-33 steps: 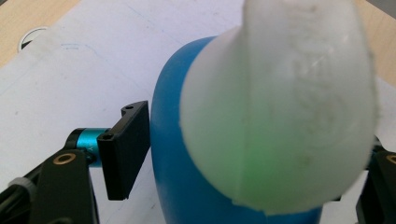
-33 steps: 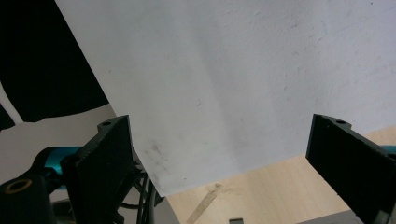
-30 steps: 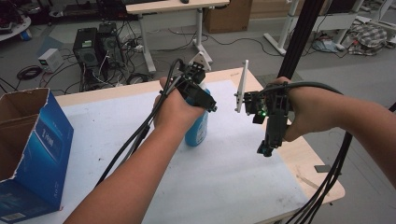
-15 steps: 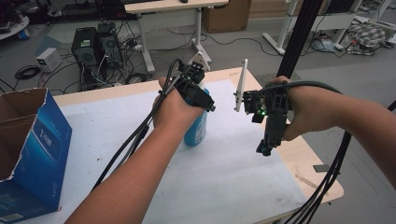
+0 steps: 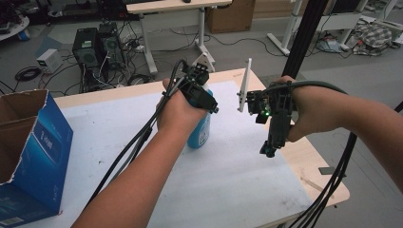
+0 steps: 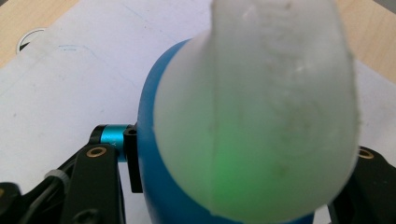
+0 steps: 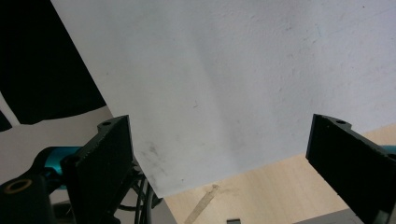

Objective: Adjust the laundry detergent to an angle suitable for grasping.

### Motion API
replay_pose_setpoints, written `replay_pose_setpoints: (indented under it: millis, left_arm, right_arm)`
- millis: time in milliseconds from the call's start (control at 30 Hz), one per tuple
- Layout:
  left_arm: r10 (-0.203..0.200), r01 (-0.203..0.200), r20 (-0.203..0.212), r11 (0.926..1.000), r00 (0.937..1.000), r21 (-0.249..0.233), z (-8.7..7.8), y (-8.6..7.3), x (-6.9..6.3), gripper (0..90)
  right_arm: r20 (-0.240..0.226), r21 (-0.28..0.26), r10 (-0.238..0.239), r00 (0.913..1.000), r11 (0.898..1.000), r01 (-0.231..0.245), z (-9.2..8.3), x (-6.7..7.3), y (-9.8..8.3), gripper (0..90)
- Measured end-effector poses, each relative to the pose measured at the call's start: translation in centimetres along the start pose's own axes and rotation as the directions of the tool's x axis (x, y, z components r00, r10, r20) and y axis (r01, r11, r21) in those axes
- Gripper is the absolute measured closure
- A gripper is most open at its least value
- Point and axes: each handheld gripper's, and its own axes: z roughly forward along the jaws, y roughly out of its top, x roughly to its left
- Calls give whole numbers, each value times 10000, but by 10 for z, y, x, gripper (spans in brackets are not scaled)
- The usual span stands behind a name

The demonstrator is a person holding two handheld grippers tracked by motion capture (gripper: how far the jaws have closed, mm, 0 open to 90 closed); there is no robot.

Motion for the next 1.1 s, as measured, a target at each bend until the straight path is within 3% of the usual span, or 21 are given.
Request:
replay_pose_setpoints:
  millis: [400, 700, 867, 1100]
  left_arm:
    - [338, -339, 49, 9992, 9994, 198, -10, -1, -1, 392]
    - [808, -811, 265, 9967, 9964, 76, -41, -4, 3, 393]
    - [1129, -1137, 653, 9935, 9915, 89, -60, -7, 7, 393]
    - [1748, -1786, 1266, 9837, 9764, 191, -86, -16, 12, 392]
  right_arm:
    - [71, -119, 45, 10000, 9999, -44, -3, 3, -1, 65]
    - [90, -165, 36, 10000, 9999, -35, -4, 3, 0, 65]
    - [110, -174, -83, 9999, 9998, 85, -6, 5, 6, 65]
    - [220, -178, -318, 9993, 9993, 322, -11, 6, 13, 65]
